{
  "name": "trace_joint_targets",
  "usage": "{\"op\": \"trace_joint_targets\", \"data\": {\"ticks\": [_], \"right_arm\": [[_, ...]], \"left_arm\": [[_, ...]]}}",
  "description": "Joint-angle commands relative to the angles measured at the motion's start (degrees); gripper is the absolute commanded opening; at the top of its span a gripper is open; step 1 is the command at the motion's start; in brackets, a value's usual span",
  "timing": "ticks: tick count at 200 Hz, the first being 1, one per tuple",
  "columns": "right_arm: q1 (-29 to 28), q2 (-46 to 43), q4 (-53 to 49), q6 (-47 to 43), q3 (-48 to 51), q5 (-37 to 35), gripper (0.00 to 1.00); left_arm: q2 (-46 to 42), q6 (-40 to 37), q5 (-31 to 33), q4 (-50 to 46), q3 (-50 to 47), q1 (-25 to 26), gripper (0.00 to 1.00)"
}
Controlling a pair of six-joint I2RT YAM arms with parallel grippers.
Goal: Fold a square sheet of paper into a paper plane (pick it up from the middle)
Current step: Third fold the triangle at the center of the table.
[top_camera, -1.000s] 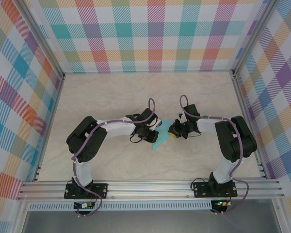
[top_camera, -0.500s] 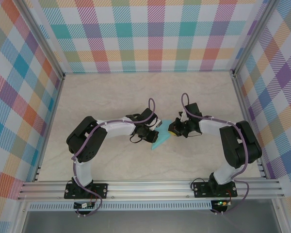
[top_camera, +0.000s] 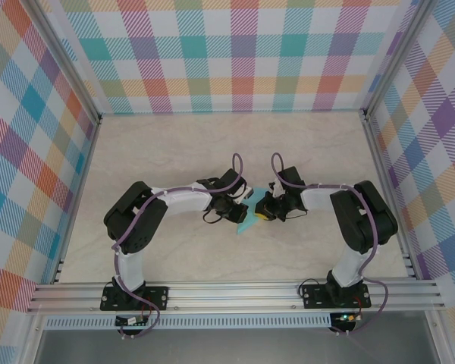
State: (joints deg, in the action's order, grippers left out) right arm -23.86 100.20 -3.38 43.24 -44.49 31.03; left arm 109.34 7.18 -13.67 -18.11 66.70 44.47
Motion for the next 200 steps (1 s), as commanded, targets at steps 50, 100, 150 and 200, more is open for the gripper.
{"op": "trace_joint_targets", "data": {"ticks": [50, 100, 150, 200], "right_arm": [[-0.01, 0.41, -1.71, -1.97, 1.76, -3.97, 0.09], [0.04, 0.61, -0.75, -0.68, 2.04, -4.35, 0.09], [0.04, 0.78, -1.44, -0.68, 2.21, -5.34, 0.09], [0.04, 1.68, -1.30, -0.82, 2.03, -5.14, 0.08]], "left_arm": [[-2.95, 1.46, 1.45, -4.92, 2.34, -0.90, 0.25], [-9.51, 9.24, -0.53, -5.54, -0.04, -1.32, 0.31], [-10.35, 18.63, -12.98, 4.83, -5.65, -1.34, 0.21], [-4.50, 22.96, -19.74, 9.68, -5.44, -1.27, 0.21]]}}
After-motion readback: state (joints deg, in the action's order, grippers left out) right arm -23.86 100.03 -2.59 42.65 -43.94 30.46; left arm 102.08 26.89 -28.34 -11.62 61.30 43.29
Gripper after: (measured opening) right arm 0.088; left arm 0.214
